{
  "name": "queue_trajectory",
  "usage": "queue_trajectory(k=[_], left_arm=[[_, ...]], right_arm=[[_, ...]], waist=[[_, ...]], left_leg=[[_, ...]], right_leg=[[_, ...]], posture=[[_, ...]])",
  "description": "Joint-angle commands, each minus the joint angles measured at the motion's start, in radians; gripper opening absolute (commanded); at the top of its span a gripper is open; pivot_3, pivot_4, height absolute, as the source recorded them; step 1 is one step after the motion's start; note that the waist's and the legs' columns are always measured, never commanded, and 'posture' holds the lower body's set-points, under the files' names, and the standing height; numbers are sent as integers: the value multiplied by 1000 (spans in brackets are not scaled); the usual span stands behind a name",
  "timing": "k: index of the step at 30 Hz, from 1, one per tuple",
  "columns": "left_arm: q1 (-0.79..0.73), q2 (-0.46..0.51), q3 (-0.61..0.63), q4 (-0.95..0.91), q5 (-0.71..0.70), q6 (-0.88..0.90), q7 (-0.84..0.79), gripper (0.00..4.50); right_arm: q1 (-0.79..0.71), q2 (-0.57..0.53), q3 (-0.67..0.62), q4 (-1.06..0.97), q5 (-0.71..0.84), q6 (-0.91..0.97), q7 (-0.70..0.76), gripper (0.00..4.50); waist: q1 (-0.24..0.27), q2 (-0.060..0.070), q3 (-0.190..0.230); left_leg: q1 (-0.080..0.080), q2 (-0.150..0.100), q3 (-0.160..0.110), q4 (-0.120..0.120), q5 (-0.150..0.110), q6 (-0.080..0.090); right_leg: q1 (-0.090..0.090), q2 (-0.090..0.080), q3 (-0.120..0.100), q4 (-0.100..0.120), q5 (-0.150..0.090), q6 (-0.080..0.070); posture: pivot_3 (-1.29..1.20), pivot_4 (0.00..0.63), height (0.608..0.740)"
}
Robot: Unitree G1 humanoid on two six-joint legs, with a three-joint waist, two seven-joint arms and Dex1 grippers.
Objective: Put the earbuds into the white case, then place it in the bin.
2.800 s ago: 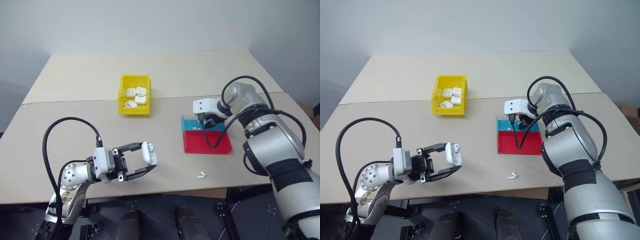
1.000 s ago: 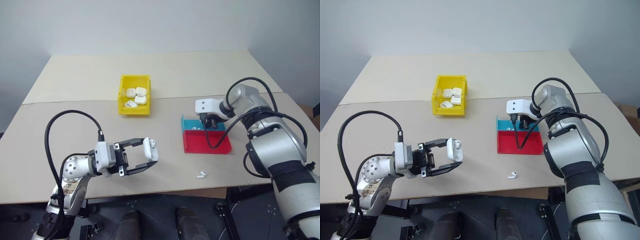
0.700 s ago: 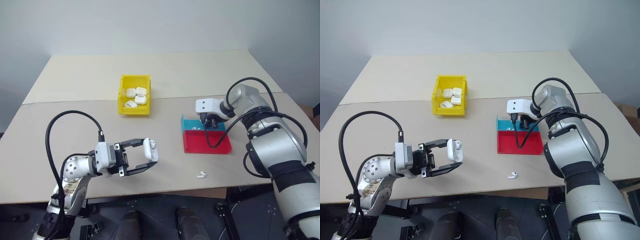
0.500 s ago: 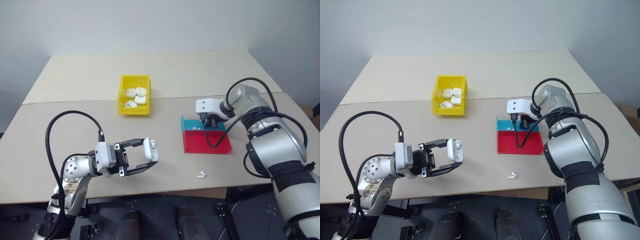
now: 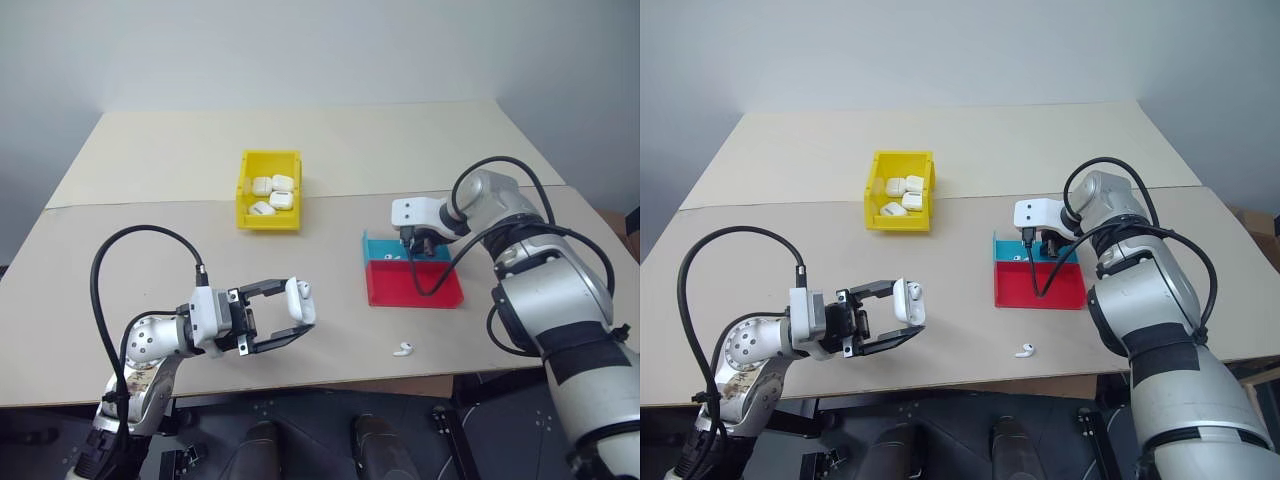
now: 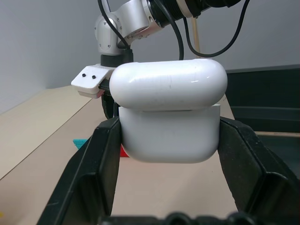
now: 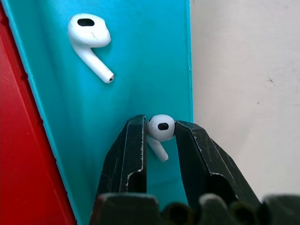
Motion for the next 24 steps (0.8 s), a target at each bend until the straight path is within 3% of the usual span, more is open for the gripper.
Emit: queue_trajectory(k=[1, 9, 15, 18, 21, 24], left_arm=[[-16, 2, 9, -33, -12, -13, 4, 2781], [-64, -13, -3, 0, -24, -7, -13, 2781], [-99, -24, -8, 33, -24, -8, -37, 2781], [-132, -43, -11, 47, -32, 1, -34, 2781], [-177, -74, -12, 41, -61, 32, -13, 2781], [-239, -121, -21, 8, -116, 104, 38, 2781]], right_arm=[[3, -12, -18, -15, 16, 12, 5, 1165], [-44, -78, -136, -88, 137, 29, 98, 1165], [0, -151, -248, -260, 265, 109, 156, 1165], [54, -194, -402, -486, 433, 337, 185, 1165], [208, -264, -589, -908, 654, 666, 226, 1165], [329, -281, -785, -1270, 892, 1006, 170, 1165]], waist=[[0, 0, 0], [2, 0, 0], [2, 0, 0], [5, 0, 0], [20, 0, 0], [35, 0, 0]], left_leg=[[0, 0, 0, 0, 0, 0], [-1, 0, 0, 0, 0, 0], [-1, 0, 0, 0, 0, 0], [-1, 0, 0, 0, 0, 0], [-2, 0, -2, 0, 0, 0], [-4, -1, -3, 0, 0, 0]], right_leg=[[0, 0, 0, 0, 0, 0], [0, 0, 0, -1, 0, 0], [-1, 0, 0, -1, 0, 0], [-1, 0, 0, -1, 0, 0], [0, 0, -1, -1, 0, 1], [0, 0, -1, -1, 0, 1]], posture=[[0, 150, 740], [0, 150, 740], [0, 150, 740], [0, 150, 740], [0, 150, 740], [0, 150, 740]])
